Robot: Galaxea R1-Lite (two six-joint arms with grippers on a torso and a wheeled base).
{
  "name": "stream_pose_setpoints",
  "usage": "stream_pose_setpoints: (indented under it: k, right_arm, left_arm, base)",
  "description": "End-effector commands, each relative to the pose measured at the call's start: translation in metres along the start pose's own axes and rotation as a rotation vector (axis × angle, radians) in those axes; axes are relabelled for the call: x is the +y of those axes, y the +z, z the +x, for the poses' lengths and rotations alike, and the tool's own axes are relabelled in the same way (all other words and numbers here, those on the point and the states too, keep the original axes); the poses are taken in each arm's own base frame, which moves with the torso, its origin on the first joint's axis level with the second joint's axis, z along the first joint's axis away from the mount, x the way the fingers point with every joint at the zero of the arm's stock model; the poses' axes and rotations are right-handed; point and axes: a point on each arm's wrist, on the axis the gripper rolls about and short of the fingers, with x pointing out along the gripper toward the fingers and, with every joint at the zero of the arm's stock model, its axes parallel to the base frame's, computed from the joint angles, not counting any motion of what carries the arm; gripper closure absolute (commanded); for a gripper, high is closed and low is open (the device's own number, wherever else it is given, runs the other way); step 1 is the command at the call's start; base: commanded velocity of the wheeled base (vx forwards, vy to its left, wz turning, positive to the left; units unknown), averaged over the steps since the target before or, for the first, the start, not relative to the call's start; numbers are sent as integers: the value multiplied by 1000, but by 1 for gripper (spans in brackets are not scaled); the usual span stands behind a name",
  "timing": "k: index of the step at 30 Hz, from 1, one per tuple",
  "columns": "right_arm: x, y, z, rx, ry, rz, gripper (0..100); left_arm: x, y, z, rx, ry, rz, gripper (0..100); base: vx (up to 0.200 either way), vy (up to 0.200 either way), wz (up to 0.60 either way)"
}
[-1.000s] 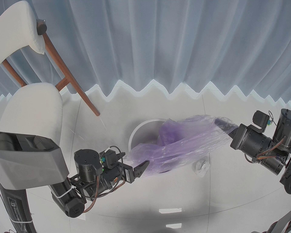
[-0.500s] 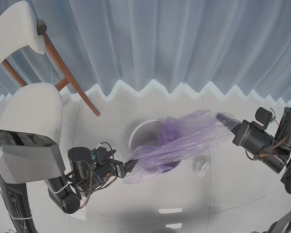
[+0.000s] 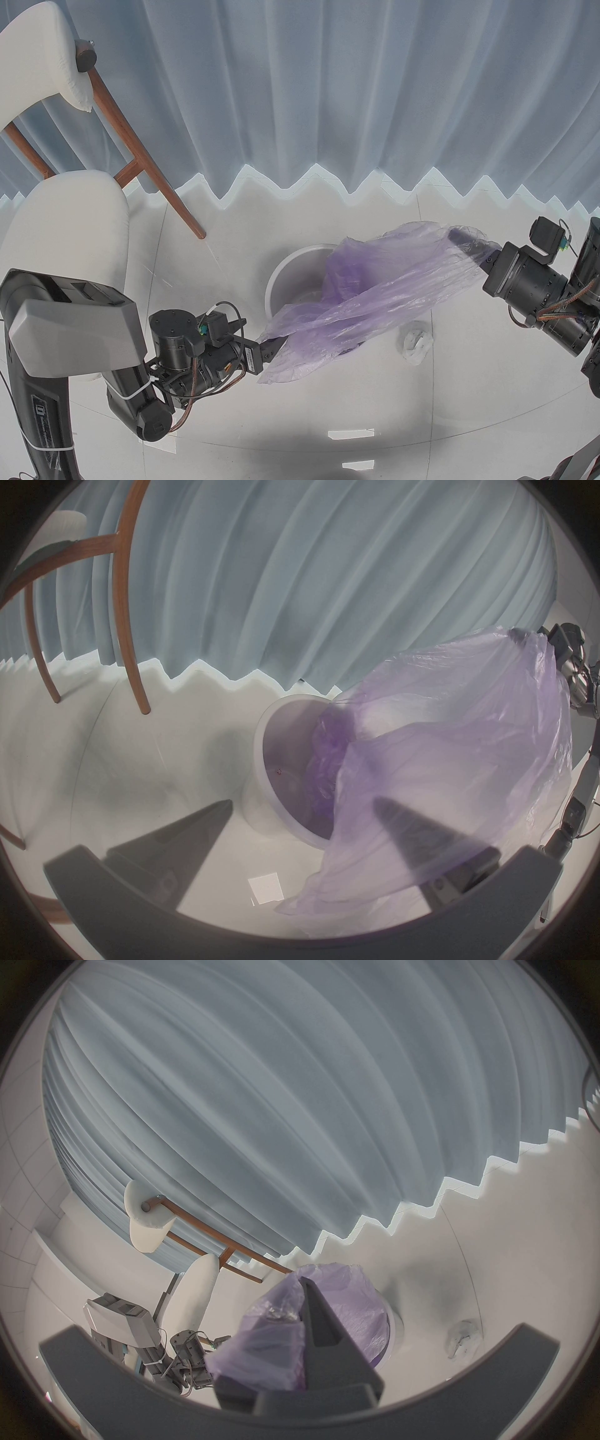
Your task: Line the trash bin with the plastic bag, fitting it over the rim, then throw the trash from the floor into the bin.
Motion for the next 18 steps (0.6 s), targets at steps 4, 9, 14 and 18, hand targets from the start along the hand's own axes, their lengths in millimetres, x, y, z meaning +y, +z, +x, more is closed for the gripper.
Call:
stream_pose_setpoints:
  k: [4,9,14,18]
  right_arm:
    - [-4,-8,5,36,-17,10,100]
    - [-6,-15,10,64,-25,26,100]
    - [-16,-29,21,124,-54,33,100]
    - [-26,-39,36,203,-18,48,100]
  left_arm:
    - [-12,11,-3,-30,-42,6,100]
    - [-16,14,-4,-42,-80,2,100]
    - [-7,50,-21,-121,-100,-42,100]
    - [1,77,-19,-102,-70,-69,100]
  base:
    - [0,0,0]
    - [0,0,0]
    - [0,0,0]
    - [0,0,0]
